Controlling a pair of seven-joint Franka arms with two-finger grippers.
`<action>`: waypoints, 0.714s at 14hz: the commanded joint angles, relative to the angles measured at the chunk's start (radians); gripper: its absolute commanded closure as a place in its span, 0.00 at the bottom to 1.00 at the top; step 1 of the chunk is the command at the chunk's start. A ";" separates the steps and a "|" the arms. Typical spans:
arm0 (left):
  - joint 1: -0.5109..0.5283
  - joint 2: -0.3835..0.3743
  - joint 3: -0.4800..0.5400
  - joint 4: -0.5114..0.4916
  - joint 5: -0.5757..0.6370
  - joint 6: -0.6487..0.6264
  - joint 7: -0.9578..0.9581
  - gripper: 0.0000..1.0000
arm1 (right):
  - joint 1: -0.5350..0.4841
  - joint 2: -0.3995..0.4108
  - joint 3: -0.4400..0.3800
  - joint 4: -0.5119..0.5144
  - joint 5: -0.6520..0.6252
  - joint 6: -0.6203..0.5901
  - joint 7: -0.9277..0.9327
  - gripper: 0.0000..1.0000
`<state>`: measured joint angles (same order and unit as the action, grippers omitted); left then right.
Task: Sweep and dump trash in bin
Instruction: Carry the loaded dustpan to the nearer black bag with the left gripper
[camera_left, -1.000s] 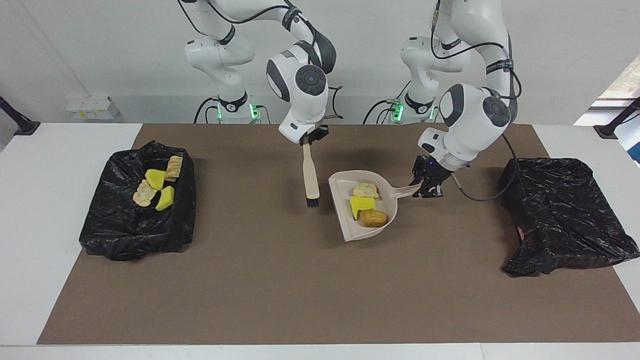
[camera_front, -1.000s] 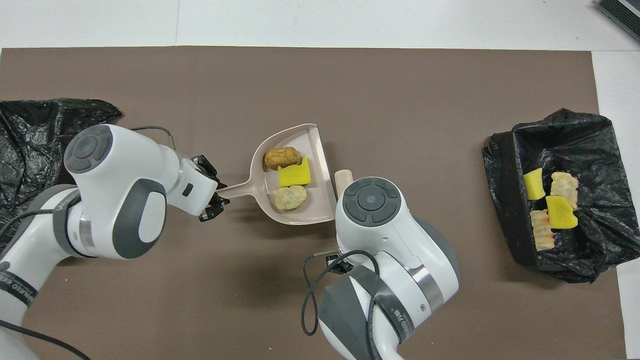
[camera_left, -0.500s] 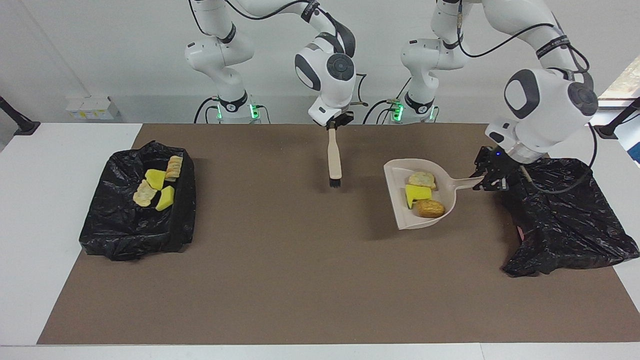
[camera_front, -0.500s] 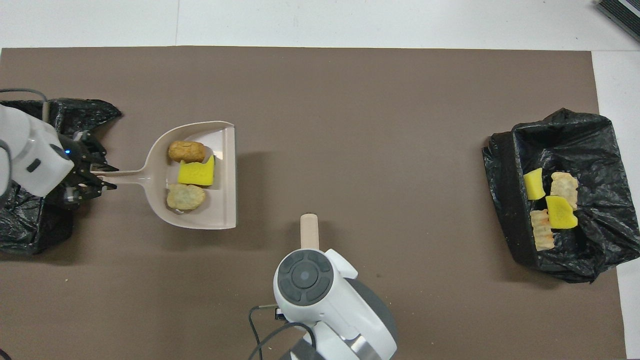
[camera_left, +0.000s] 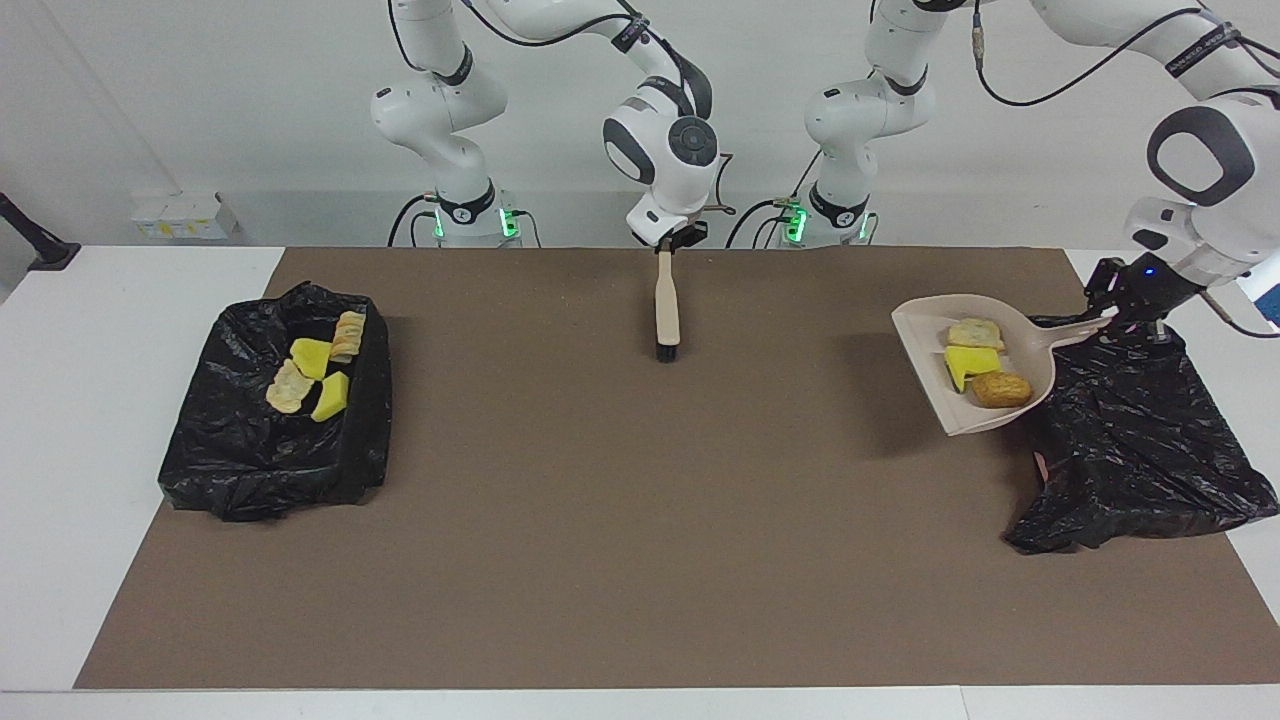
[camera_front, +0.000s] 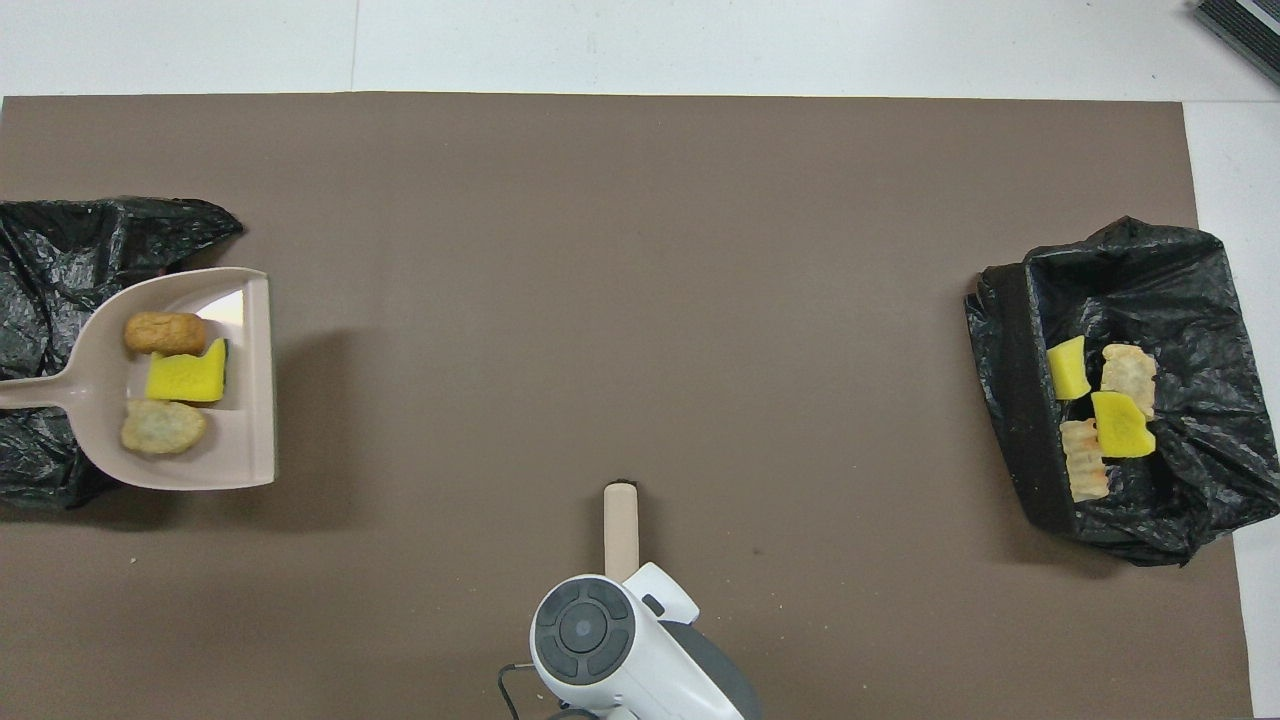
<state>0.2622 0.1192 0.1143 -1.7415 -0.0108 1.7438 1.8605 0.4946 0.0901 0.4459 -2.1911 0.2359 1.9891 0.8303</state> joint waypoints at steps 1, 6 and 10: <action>0.054 0.062 -0.013 0.112 0.098 -0.032 0.005 1.00 | 0.001 -0.038 -0.003 -0.038 0.033 0.040 -0.072 1.00; 0.078 0.157 -0.013 0.278 0.314 0.012 0.000 1.00 | -0.010 -0.023 -0.006 -0.024 0.031 0.042 -0.103 0.62; 0.054 0.157 -0.013 0.280 0.533 0.060 -0.015 1.00 | -0.092 -0.038 -0.013 0.034 0.025 0.036 -0.121 0.32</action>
<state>0.3292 0.2595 0.1008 -1.4915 0.4200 1.7857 1.8595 0.4648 0.0799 0.4317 -2.1813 0.2365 2.0241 0.7582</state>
